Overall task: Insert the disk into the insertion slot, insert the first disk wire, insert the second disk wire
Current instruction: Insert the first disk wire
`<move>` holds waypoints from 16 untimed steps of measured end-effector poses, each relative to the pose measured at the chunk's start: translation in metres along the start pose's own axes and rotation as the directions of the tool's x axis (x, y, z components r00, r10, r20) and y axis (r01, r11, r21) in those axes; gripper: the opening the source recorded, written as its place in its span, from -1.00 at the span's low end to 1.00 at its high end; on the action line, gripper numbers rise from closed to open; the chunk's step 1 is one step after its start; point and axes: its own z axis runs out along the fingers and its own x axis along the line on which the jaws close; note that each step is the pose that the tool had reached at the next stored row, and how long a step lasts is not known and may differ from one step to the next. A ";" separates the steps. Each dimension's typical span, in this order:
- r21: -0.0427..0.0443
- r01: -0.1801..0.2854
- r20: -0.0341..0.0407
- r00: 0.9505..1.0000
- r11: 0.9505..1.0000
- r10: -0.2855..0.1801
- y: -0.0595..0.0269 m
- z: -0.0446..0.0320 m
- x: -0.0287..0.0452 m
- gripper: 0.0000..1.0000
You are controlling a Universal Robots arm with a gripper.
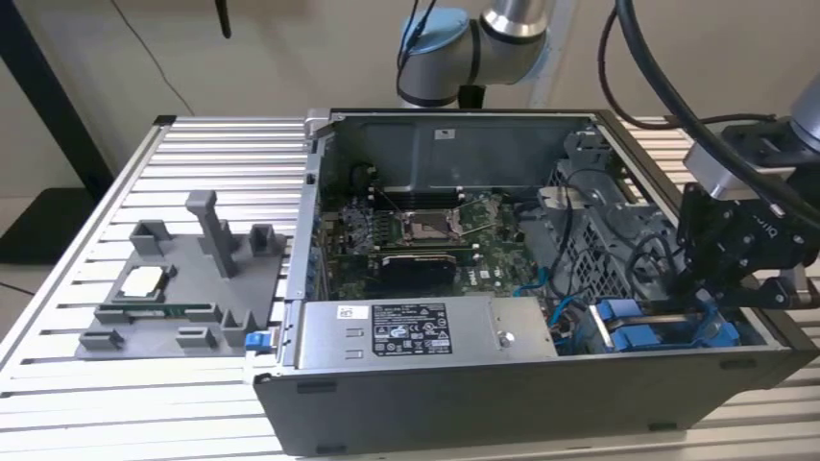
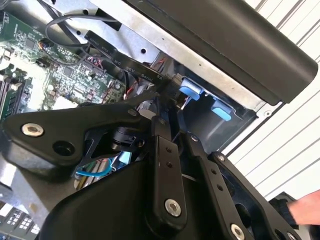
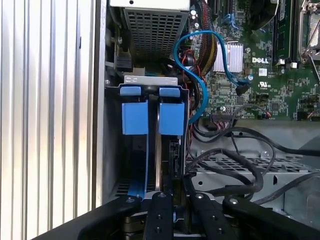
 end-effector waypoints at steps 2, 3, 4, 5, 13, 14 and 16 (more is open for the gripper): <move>0.000 0.000 0.000 1.000 1.000 0.000 0.0005 0.0029 0.0002 -0.62; 0.001 0.000 0.001 1.000 1.000 0.000 0.0007 0.0046 0.0002 -0.62; 0.000 0.000 0.002 1.000 1.000 0.000 0.0009 0.0049 0.0003 -0.62; 0.000 0.001 0.006 1.000 1.000 -0.001 0.0010 0.0052 0.0003 -0.62; 0.000 0.001 0.014 1.000 1.000 -0.001 0.0022 -0.0155 -0.0011 -0.47; 0.000 0.001 0.015 1.000 1.000 -0.001 0.0023 -0.0184 -0.0012 -0.47; 0.000 0.001 0.017 1.000 1.000 -0.001 0.0026 -0.0240 -0.0016 -0.47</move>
